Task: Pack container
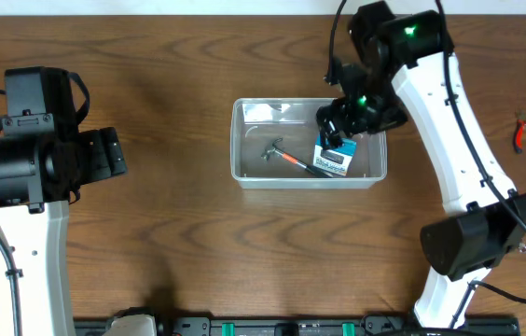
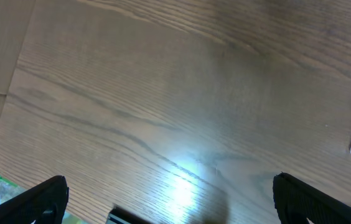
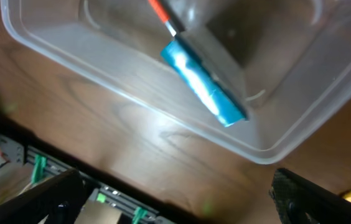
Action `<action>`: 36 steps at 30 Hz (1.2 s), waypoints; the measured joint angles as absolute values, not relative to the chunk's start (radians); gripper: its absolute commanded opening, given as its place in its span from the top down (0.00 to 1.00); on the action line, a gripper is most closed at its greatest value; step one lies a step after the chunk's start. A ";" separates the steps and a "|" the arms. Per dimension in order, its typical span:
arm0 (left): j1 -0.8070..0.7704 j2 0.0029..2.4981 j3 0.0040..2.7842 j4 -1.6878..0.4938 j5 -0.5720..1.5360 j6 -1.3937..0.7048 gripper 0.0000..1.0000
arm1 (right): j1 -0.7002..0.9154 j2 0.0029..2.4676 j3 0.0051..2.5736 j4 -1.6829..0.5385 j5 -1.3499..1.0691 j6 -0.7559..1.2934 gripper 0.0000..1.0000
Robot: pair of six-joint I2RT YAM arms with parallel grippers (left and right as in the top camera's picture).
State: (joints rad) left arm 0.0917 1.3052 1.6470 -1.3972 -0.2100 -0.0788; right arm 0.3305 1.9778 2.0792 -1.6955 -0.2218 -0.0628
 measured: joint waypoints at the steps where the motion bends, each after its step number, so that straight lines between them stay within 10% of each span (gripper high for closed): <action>1: 0.092 1.305 1.647 -1.397 -0.210 -0.079 0.02 | 0.332 1.978 2.059 -1.693 -0.226 -0.060 0.01; 36: 0.092 1.305 1.647 -1.394 -0.210 -0.079 0.02 | 0.347 2.003 1.907 -1.474 -0.306 -0.036 0.01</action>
